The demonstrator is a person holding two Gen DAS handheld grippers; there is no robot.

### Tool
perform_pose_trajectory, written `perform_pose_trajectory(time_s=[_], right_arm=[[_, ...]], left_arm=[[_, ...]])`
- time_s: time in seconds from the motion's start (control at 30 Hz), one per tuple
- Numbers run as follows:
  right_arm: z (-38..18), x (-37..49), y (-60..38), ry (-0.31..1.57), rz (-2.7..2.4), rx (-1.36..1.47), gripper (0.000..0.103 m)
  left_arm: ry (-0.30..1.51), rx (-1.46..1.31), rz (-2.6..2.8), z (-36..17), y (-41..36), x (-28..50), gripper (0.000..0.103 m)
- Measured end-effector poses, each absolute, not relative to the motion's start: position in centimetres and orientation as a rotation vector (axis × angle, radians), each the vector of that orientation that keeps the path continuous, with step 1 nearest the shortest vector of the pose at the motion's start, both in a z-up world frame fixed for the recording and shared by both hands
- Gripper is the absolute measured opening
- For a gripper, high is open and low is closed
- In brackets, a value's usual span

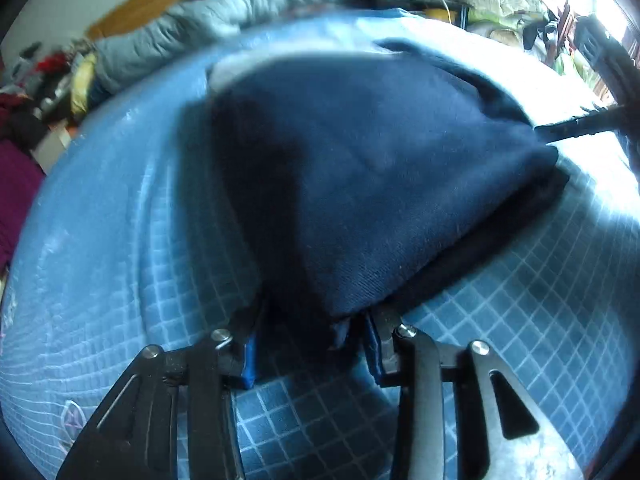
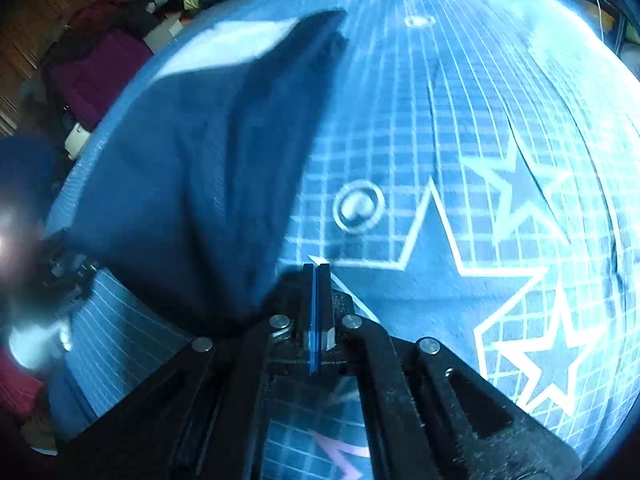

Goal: Fold small clothes

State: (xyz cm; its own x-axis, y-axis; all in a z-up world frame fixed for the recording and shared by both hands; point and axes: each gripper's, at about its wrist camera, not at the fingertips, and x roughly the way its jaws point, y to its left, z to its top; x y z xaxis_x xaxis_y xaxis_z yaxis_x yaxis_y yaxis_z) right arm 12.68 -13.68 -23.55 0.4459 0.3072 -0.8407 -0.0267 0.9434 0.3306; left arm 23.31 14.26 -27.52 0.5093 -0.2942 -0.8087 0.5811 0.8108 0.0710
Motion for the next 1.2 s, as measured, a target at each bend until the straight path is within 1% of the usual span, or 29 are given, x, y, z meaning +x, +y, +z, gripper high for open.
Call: perform_pose_trajectory(time_s=[0.03, 0.07, 0.13, 0.23, 0.3, 0.4, 0.47, 0.5, 0.53, 0.57, 0.6, 0.63, 0.67, 0.8, 0.83, 0.9, 0.93, 0.97, 1.0, 1.03, 1.07, 1.1, 1.13, 1.17, 1.2], right_arm=[[-23.7, 12.1, -14.7, 1.087, 0.221, 0.357, 0.0], [-23.3, 11.7, -15.0, 1.083, 0.215, 0.361, 0.0], [-21.7, 10.9, -14.6, 1.061, 0.222, 0.303, 0.0], [-17.8, 9.7, -14.6, 0.962, 0.223, 0.273, 0.0], [-15.1, 10.1, -14.3, 0.878, 0.232, 0.259, 0.002], [-14.3, 13.2, -12.3, 0.842, 0.285, 0.22, 0.002], [-16.2, 16.1, -9.5, 0.883, 0.311, 0.182, 0.002], [-17.7, 17.4, -8.8, 0.918, 0.307, 0.159, 0.002], [-19.5, 18.7, -8.5, 0.961, 0.283, 0.124, 0.002], [-20.9, 19.6, -8.7, 0.989, 0.269, 0.118, 0.0], [-21.7, 20.3, -9.4, 0.99, 0.278, 0.152, 0.0], [-21.9, 20.8, -10.4, 0.983, 0.282, 0.197, 0.0], [-21.7, 21.0, -11.3, 0.978, 0.267, 0.215, 0.0], [-18.1, 21.4, -12.2, 0.903, 0.274, 0.189, 0.001], [-17.2, 21.8, -12.6, 0.876, 0.273, 0.177, 0.002], [-16.8, 23.9, -13.0, 0.868, 0.251, 0.161, 0.009], [-17.3, 25.6, -13.1, 0.884, 0.234, 0.153, 0.016], [-18.2, 27.3, -13.1, 0.917, 0.225, 0.148, 0.023], [-19.3, 29.1, -12.8, 0.962, 0.22, 0.146, 0.024], [-20.8, 30.9, -12.6, 1.026, 0.223, 0.143, 0.029], [-22.1, 32.0, -12.5, 1.068, 0.229, 0.14, 0.037], [-22.2, 32.7, -12.6, 1.045, 0.212, 0.127, 0.044], [-22.3, 33.3, -12.4, 1.072, 0.195, 0.134, 0.054], [-21.7, 33.5, -12.6, 1.078, 0.182, 0.145, 0.044], [-20.3, 33.0, -12.2, 1.036, 0.149, 0.107, 0.038]], left_arm=[[0.93, 0.314, -0.564, -27.3, 14.8, 23.8, 0.04], [0.957, 0.286, -0.59, -26.8, 15.6, 24.0, 0.042], [0.934, 0.271, -0.61, -25.3, 17.3, 22.9, 0.041], [0.839, 0.226, -0.655, -21.4, 20.2, 19.8, 0.041], [0.764, 0.161, -0.652, -18.7, 21.6, 18.8, 0.04], [0.658, 0.116, -0.656, -16.0, 21.0, 20.5, 0.04], [0.644, 0.14, -0.673, -16.4, 18.7, 22.7, 0.04], [0.665, 0.15, -0.7, -17.3, 17.3, 23.8, 0.043], [0.719, 0.177, -0.73, -19.0, 15.6, 25.1, 0.046], [0.812, 0.252, -0.722, -22.0, 13.7, 26.1, 0.048], [0.851, 0.326, -0.697, -24.5, 12.7, 26.4, 0.047], [0.786, 0.365, -0.692, -25.7, 12.4, 25.5, 0.048], [0.75, 0.363, -0.684, -25.6, 12.6, 24.8, 0.048], [0.8, 0.209, -0.695, -23.2, 15.1, 24.1, 0.048], [0.779, 0.213, -0.691, -22.5, 15.5, 23.5, 0.048], [0.733, 0.212, -0.692, -21.5, 15.6, 22.6, 0.049], [0.717, 0.206, -0.689, -21.2, 15.6, 22.5, 0.049], [0.721, 0.206, -0.693, -21.4, 15.4, 22.6, 0.054], [0.751, 0.215, -0.7, -22.2, 14.9, 22.7, 0.059], [0.802, 0.236, -0.698, -23.6, 14.6, 23.2, 0.06], [0.799, 0.248, -0.697, -24.2, 14.5, 24.0, 0.061], [0.783, 0.244, -0.703, -24.0, 14.7, 23.8, 0.063], [0.794, 0.232, -0.706, -23.7, 15.0, 23.9, 0.063], [0.797, 0.208, -0.716, -23.5, 15.3, 24.0, 0.064], [0.793, 0.186, -0.724, -23.4, 15.8, 24.0, 0.064]])
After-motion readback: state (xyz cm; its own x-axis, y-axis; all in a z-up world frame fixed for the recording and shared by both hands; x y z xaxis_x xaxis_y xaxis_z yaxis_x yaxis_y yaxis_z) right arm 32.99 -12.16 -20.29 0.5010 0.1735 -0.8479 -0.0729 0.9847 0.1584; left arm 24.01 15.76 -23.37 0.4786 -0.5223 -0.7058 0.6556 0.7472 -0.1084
